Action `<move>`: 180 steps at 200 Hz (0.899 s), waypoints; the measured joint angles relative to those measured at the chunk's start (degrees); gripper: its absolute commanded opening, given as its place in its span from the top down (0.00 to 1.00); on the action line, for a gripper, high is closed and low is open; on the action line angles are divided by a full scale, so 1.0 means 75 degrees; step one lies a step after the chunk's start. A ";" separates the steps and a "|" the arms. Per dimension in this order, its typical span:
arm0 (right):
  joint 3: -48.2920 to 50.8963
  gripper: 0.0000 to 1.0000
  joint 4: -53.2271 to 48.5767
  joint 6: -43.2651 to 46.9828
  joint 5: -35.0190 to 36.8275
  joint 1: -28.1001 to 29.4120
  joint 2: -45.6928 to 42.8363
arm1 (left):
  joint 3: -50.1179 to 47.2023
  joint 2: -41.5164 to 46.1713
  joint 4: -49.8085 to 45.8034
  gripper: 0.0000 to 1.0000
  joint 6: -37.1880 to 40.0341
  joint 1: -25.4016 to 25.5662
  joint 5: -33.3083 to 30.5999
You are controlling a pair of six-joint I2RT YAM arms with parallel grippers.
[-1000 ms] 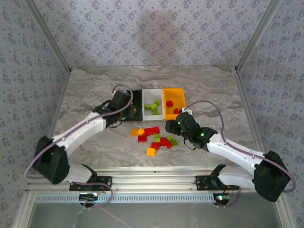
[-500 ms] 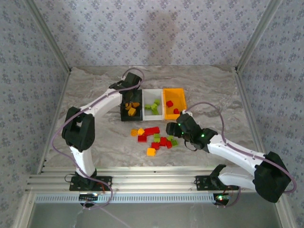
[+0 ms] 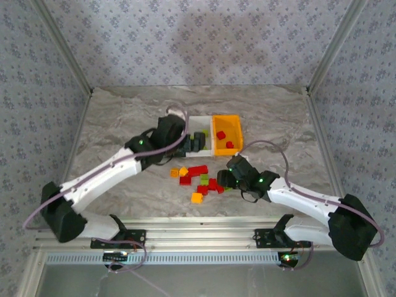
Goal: Sort the legos into containers by color
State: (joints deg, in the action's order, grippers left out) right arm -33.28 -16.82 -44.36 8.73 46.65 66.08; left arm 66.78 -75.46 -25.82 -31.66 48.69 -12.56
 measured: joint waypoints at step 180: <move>-0.1294 0.44 0.0160 0.0029 0.0600 0.1189 0.2247 | -0.4500 0.3468 -0.0073 0.00 -0.1941 0.0714 -0.0676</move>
State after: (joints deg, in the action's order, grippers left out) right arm -42.98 -15.62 -44.14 13.23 55.57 82.94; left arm 33.04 -49.45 -26.37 -46.22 54.04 -17.63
